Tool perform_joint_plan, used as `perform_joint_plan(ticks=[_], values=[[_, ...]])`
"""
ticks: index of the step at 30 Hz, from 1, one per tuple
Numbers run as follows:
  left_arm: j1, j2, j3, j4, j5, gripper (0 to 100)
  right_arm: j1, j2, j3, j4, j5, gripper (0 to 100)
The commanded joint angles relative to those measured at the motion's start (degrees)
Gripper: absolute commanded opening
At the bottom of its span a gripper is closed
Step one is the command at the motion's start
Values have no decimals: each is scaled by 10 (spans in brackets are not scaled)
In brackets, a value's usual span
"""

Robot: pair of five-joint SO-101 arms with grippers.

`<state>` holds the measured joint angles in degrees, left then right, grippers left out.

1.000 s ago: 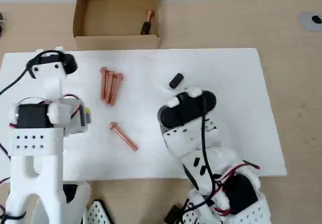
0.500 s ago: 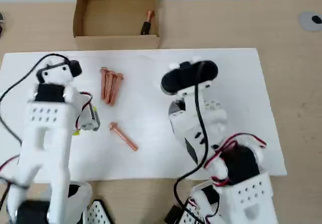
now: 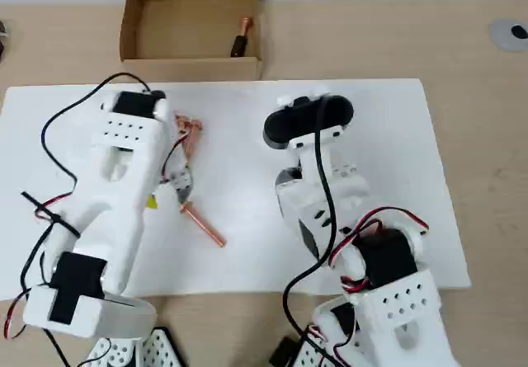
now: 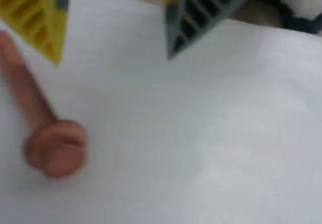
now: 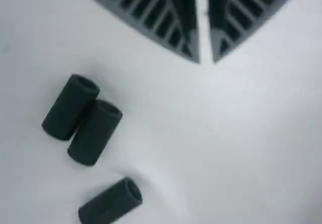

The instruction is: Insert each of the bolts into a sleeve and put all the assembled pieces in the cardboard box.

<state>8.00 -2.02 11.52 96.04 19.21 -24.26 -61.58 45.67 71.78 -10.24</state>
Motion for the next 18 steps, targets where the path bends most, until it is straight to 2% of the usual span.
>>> perform_joint_plan(ticks=[1, 6, 11, 18], values=[[27, -1, -40, 2, 54, 150, 6, 0, 4, 2, -3, 10], [17, 0, -33, -17, 104, 150, 5, 0, 4, 2, -3, 10], [-12, 0, -3, -80, 176, 152, 5, 0, 4, 2, -2, 10], [27, 15, 25, -104, 246, 154, 5, 0, 4, 2, -4, 11]])
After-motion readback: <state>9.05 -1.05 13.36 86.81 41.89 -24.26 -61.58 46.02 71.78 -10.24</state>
